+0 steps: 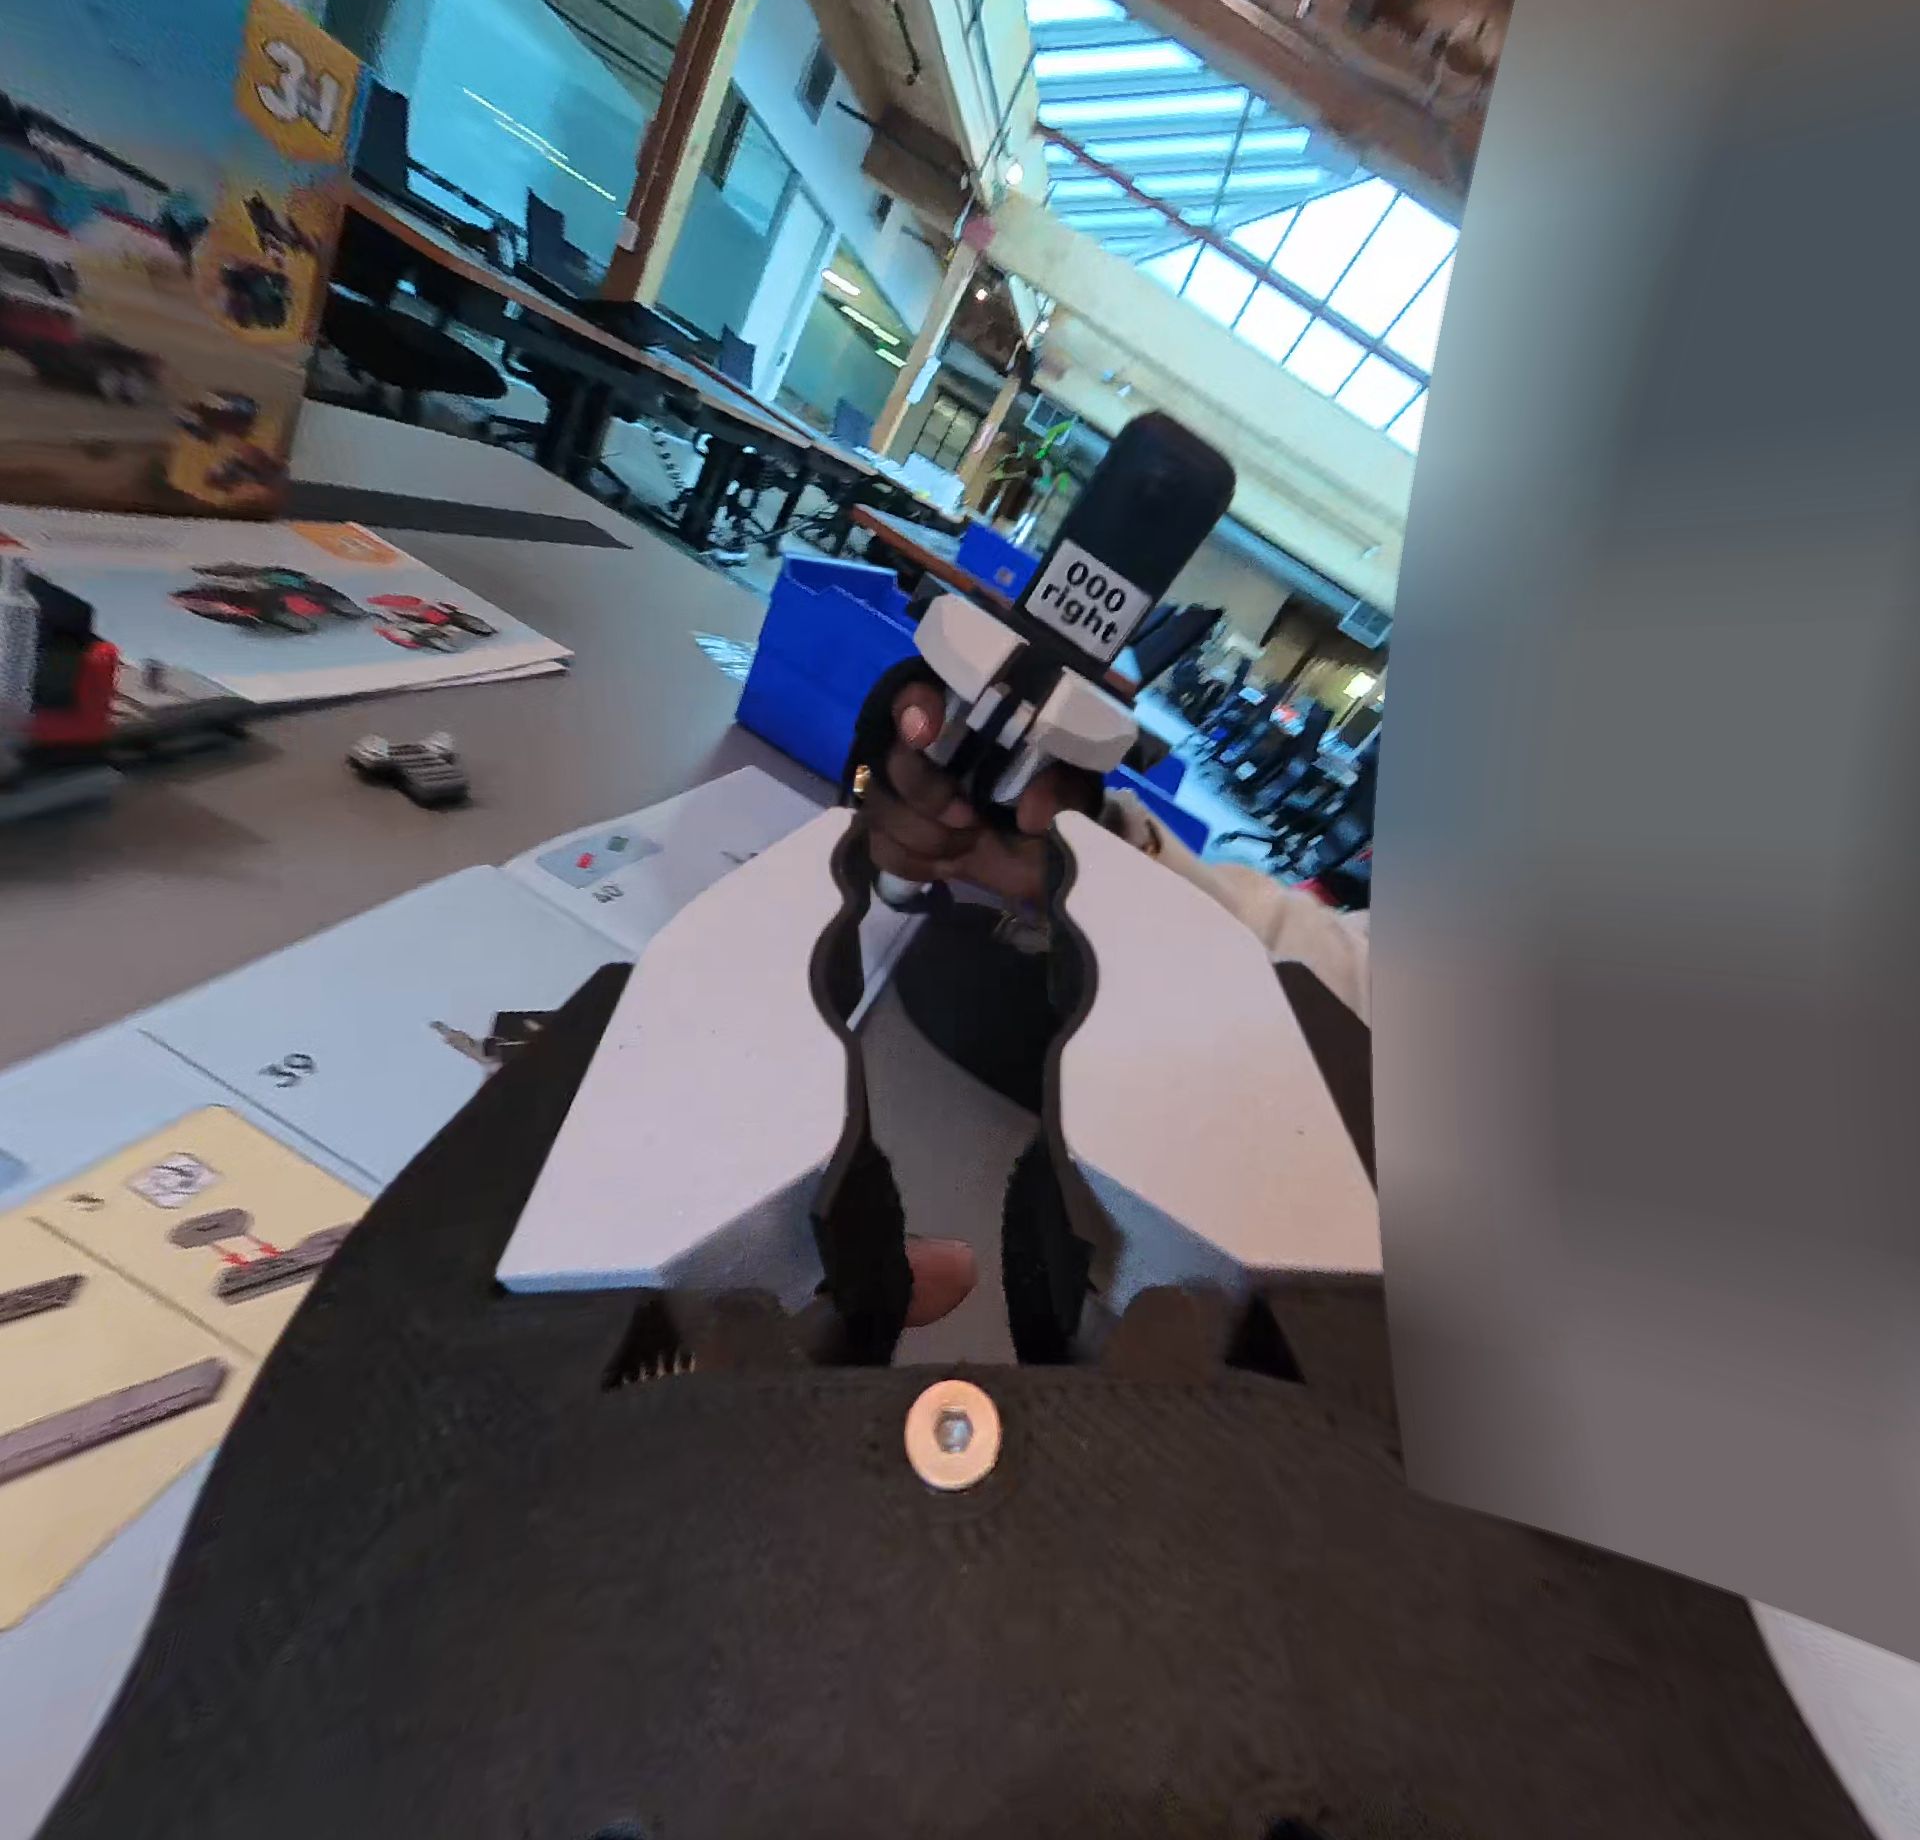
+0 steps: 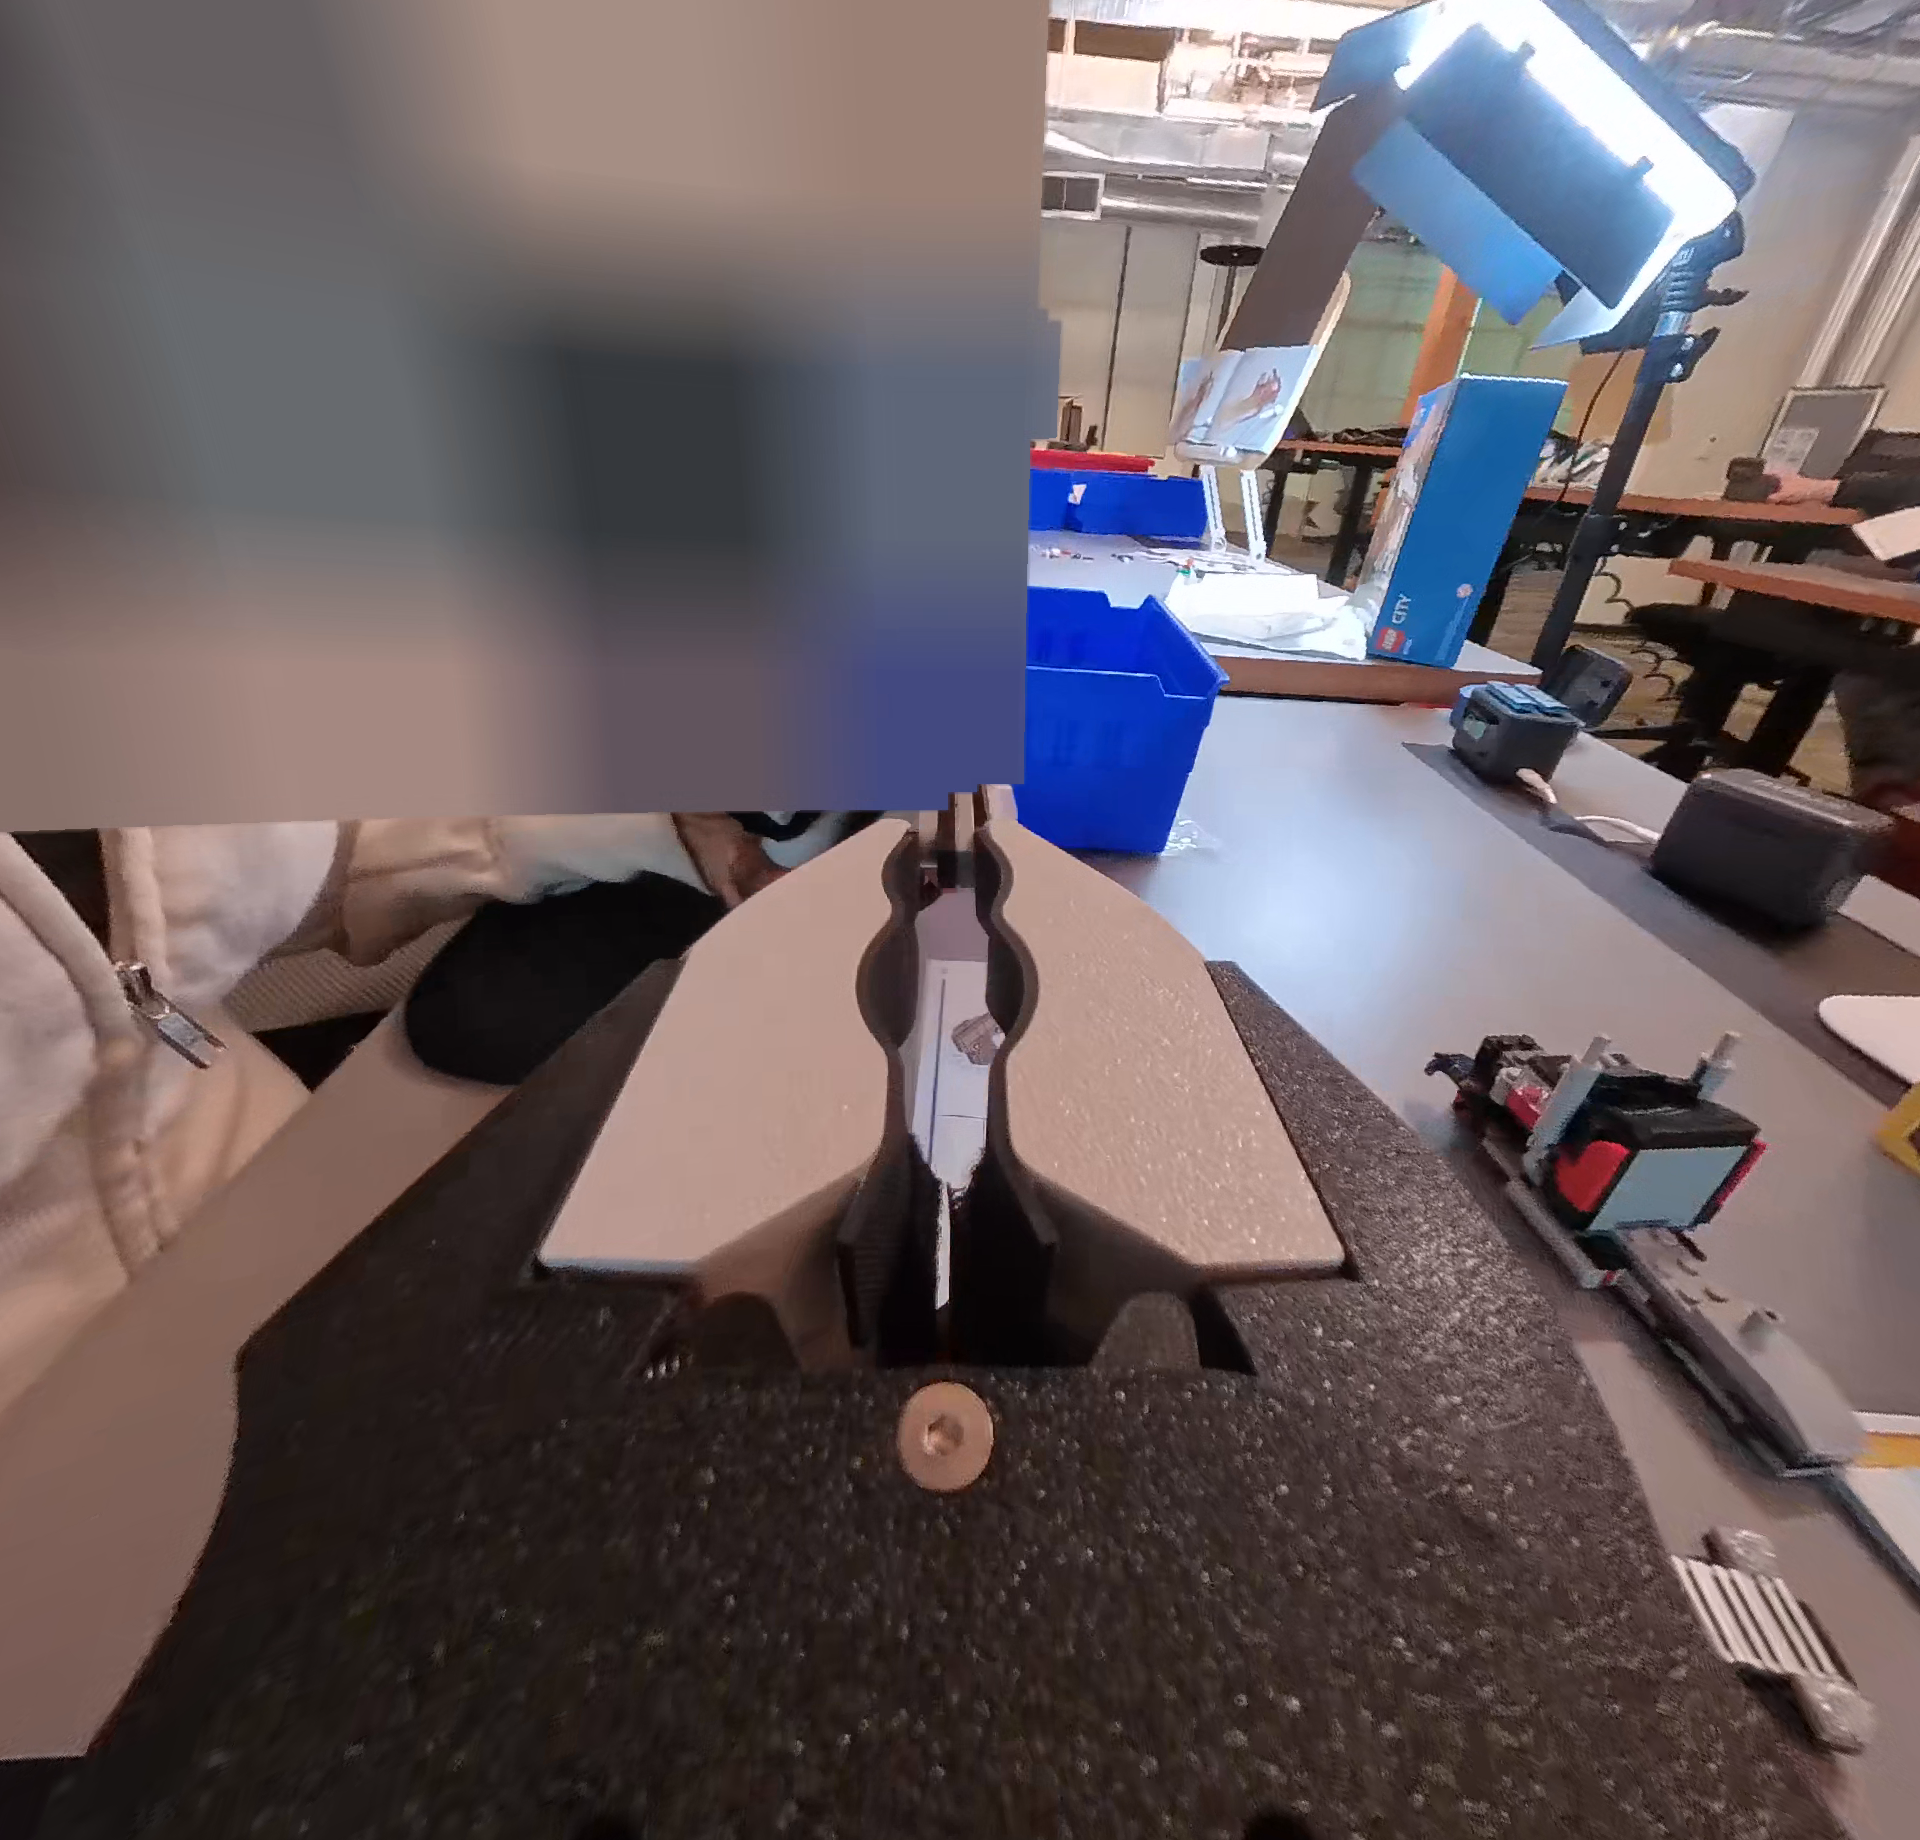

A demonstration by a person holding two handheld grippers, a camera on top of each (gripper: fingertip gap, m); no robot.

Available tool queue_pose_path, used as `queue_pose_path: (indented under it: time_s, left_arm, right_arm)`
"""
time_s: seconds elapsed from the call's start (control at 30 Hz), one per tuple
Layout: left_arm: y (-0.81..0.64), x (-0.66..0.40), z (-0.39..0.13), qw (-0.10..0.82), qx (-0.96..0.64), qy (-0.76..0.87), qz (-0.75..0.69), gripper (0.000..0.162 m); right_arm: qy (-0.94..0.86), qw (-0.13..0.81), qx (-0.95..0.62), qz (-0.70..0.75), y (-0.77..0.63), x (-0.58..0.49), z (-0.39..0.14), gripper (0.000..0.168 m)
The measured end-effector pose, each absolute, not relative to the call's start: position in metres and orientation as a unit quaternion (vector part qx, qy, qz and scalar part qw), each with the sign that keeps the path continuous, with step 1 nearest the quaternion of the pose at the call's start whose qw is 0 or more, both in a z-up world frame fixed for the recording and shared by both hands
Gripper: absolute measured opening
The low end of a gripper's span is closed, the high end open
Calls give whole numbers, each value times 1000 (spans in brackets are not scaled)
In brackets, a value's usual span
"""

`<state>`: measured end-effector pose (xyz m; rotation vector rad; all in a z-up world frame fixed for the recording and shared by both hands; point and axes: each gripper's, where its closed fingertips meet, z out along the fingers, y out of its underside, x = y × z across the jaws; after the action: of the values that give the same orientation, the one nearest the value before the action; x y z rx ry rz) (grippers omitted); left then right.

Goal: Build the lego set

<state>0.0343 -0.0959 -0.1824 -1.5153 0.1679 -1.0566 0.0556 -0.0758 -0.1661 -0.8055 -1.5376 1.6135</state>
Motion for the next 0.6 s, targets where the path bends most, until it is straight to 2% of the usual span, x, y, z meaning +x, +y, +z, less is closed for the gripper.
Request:
queue_pose_path:
  time_s: [0.37,0.5,0.6]
  left_arm:
    - [-100,42,-183,633,-652,149,-389,31]
    - [-102,21,-168,705,-616,128,-326,31]
    - [-110,-1,-149,760,-559,74,-324,31]
  right_arm:
    - [-621,355,-321,621,-79,53,-180,10]
    - [-617,368,-331,611,-72,52,-182,10]
    - [-566,367,-341,655,-60,56,-171,10]
